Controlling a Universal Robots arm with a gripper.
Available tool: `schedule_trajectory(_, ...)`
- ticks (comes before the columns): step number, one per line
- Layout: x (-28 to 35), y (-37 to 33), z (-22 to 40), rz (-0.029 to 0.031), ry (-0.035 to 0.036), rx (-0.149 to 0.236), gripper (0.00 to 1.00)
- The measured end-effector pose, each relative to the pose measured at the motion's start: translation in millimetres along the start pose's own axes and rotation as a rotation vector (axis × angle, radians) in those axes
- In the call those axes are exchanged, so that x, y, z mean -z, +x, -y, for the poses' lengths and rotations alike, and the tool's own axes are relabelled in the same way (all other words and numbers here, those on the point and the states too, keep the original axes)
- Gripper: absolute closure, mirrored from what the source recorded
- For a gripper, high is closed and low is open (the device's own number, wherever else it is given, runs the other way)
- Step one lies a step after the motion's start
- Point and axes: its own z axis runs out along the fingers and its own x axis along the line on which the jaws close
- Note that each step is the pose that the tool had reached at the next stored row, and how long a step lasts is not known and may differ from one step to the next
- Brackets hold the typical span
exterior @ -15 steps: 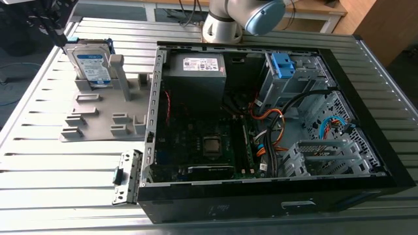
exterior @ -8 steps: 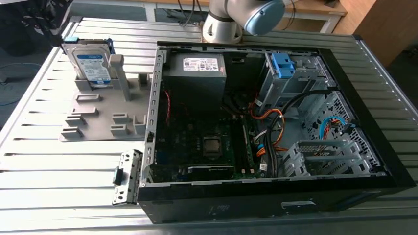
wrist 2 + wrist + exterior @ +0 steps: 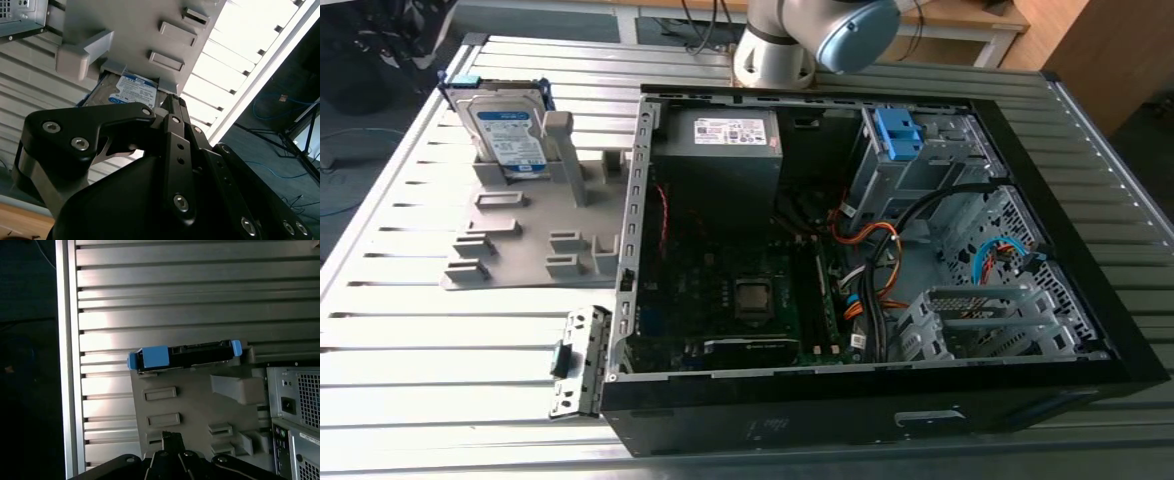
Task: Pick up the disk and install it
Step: 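Reach for the disk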
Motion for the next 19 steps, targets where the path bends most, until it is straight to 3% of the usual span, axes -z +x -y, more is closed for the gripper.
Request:
schedule_trajectory(6, -3.8, 0.0, -8.2, 0.0001, 0.0022, 0.0, 0.89)
schedule_trajectory(13, -10.0, -12.1, -13.9, 0.0005, 0.0064, 0.0, 0.89)
schedule_trajectory(19, -15.3, -17.3, -22.9, 0.0006, 0.0079, 0.0, 0.89)
